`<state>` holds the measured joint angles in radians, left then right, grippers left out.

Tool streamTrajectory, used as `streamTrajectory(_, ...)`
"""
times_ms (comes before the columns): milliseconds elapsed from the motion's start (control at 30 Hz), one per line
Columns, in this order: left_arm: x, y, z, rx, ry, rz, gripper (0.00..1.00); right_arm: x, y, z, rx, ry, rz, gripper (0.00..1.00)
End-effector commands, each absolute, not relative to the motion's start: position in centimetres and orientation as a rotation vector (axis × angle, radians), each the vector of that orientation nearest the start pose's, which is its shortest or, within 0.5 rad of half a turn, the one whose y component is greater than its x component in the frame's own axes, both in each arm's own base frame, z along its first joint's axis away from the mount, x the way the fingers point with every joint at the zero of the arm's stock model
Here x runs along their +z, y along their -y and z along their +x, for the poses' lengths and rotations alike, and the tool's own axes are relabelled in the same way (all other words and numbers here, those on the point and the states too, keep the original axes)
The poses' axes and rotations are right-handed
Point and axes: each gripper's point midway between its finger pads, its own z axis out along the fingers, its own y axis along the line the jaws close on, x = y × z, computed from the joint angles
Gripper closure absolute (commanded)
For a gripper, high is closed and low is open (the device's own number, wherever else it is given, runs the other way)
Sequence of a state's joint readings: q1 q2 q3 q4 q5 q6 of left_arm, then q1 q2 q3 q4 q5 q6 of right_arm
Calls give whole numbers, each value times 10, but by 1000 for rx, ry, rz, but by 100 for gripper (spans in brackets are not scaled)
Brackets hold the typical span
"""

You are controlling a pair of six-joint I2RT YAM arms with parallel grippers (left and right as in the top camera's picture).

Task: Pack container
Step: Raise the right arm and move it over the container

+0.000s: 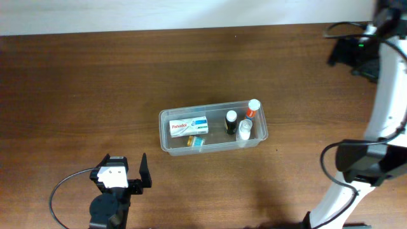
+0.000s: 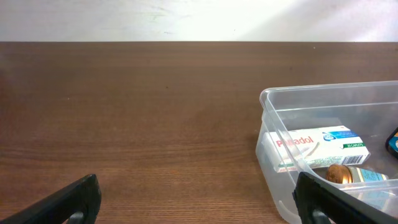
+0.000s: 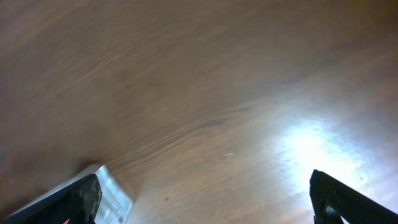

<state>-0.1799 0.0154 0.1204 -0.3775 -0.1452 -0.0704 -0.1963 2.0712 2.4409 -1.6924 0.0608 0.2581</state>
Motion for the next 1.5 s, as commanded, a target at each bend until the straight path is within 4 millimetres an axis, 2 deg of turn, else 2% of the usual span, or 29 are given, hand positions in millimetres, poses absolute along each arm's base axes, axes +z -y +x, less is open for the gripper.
streamTrajectory(0,137,17,229,-34,-1835,18,0,271,34,406,-47,-2799,459,2)
streamTrajectory(67,137,17,229,-34,-1834,18,0,277,-1,405,-25,-2800,336,2)
streamTrajectory(133,137,17,229,-34,-1834,18,0,283,-45,400,4,-2798,183,2)
streamTrajectory(333,137,17,229,-34,-1834,18,0,288,-143,374,70,-2790,-170,2)
streamTrajectory(400,137,17,229,-34,-1835,18,0,286,-168,364,85,-2788,-267,2)
streamTrajectory(533,137,17,229,-34,-1835,18,0,286,-205,345,109,-2774,-412,2)
streamTrajectory(667,137,17,229,-34,-1835,18,1,286,-230,329,126,-2760,-513,2)
streamTrajectory(800,137,17,229,-34,-1835,18,0,286,-242,320,135,-2751,-565,2)
streamTrajectory(867,137,17,229,-34,-1836,18,0,286,-244,319,136,-2749,-573,2)
streamTrajectory(1000,137,17,229,-34,-1836,18,0,291,-244,334,115,-2688,-538,2)
streamTrajectory(1133,137,17,229,-34,-1836,18,0,286,-235,324,79,-2740,-551,2)
streamTrajectory(1200,137,17,229,-34,-1836,18,0,284,-243,317,137,-2748,-641,0)
streamTrajectory(1267,137,17,229,-34,-1836,18,0,283,-259,304,265,-2728,-837,31)
streamTrajectory(1300,137,17,229,-34,-1835,18,0,283,-265,299,321,-2716,-915,59)
streamTrajectory(1333,137,17,229,-34,-1835,18,0,281,-269,295,354,-2715,-953,81)
streamTrajectory(1367,137,17,229,-34,-1836,18,0,280,-269,294,354,-2722,-953,96)
streamTrajectory(1467,137,17,229,-34,-1835,18,0,271,-267,292,336,-2744,-985,96)
